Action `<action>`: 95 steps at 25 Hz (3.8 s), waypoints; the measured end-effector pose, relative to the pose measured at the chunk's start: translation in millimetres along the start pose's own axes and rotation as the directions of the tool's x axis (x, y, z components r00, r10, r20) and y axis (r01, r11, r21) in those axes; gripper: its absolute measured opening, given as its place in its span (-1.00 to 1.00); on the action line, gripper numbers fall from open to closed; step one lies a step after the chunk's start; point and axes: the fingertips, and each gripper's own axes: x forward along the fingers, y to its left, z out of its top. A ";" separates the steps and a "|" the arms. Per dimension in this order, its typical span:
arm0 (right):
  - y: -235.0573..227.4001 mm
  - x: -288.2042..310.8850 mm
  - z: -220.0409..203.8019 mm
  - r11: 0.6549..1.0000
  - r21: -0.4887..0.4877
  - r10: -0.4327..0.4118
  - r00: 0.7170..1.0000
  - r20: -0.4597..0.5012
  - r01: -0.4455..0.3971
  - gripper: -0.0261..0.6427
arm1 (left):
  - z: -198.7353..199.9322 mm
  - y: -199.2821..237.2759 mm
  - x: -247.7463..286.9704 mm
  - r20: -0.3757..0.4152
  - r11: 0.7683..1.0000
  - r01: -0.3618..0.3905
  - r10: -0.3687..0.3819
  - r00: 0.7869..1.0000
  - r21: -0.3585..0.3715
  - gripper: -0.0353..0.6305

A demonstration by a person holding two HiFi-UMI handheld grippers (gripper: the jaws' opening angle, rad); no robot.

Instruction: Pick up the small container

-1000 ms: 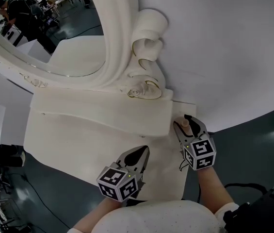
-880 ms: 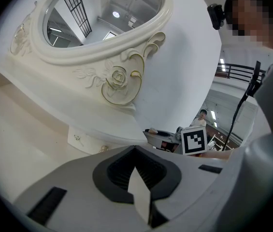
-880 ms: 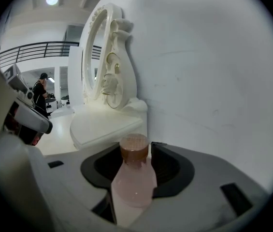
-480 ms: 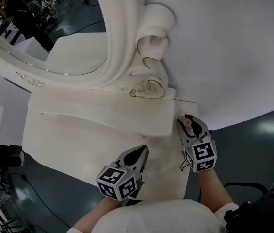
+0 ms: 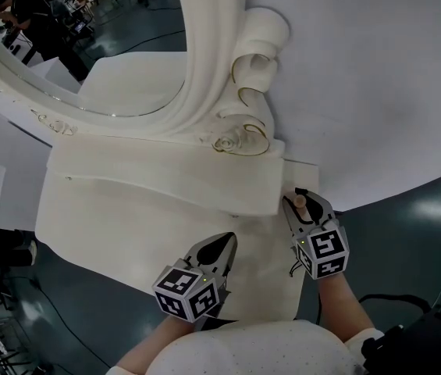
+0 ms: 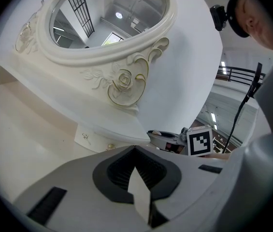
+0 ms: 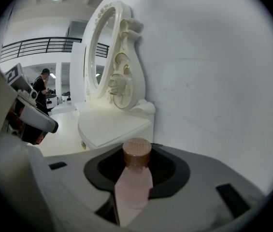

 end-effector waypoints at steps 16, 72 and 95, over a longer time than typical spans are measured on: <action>18.2 -80.1 37.7 0.997 0.069 0.034 0.990 0.136 -0.043 -0.54 | -6.2 -49.1 -24.9 0.055 0.999 0.028 -0.030 0.998 0.038 -0.89; 271.2 -318.7 51.0 0.934 0.312 -0.277 0.901 0.334 0.172 -0.54 | -38.5 -71.6 -276.8 0.062 0.921 0.302 -0.326 0.943 0.246 -0.89; 265.8 -317.1 50.0 0.949 0.248 -0.266 0.917 0.298 0.195 -0.54 | -47.1 -71.5 -275.6 0.072 0.933 0.286 -0.308 0.949 0.218 -0.89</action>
